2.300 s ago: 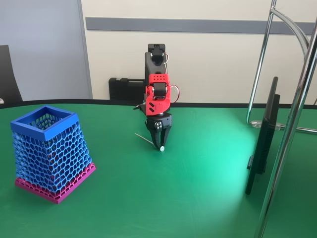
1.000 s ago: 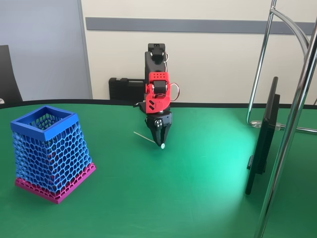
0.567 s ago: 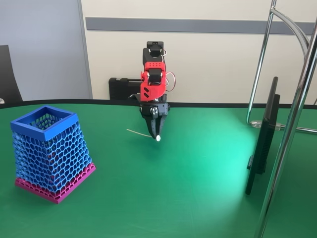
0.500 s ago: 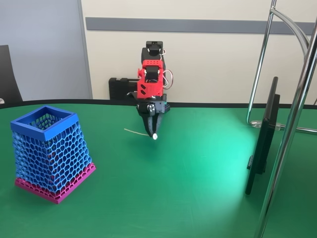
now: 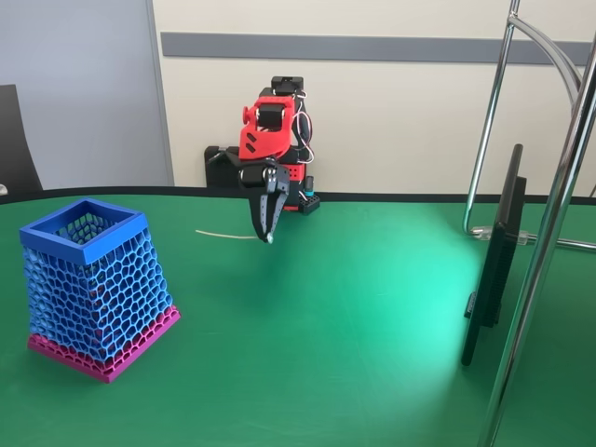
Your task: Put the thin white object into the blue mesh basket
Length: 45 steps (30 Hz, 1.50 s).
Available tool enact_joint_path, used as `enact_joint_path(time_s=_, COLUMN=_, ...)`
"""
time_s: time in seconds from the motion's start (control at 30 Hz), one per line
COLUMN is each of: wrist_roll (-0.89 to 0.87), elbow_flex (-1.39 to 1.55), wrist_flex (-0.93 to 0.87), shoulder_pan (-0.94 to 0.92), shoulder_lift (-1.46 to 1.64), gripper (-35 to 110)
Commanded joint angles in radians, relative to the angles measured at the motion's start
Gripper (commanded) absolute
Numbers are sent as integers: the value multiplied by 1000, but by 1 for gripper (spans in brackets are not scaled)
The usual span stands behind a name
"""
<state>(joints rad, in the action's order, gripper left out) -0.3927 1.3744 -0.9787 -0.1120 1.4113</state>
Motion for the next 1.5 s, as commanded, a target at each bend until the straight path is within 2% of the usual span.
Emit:
enact_joint_path(time_s=0.0, wrist_roll=67, elbow_flex=-41, wrist_flex=54, shoulder_pan=-17, shoulder_lift=78, gripper=3)
enact_joint_path(time_s=0.33, wrist_roll=281, elbow_flex=-46, wrist_flex=229, shoulder_pan=-63, shoulder_lift=176, gripper=5)
enact_joint_path(time_s=0.53, wrist_roll=336, elbow_flex=-94, wrist_flex=296, shoulder_pan=-92, shoulder_lift=212, gripper=4)
enact_joint_path(time_s=0.77, wrist_roll=310, elbow_flex=-169, wrist_flex=321, shoulder_pan=-160, shoulder_lift=189, gripper=3)
enact_joint_path(time_s=1.27, wrist_roll=94, elbow_flex=-515, wrist_flex=264, shoulder_pan=-290, shoulder_lift=-81, gripper=4)
enact_joint_path(time_s=1.47, wrist_roll=87, elbow_flex=-543, wrist_flex=368, shoulder_pan=-305, shoulder_lift=-138, gripper=4)
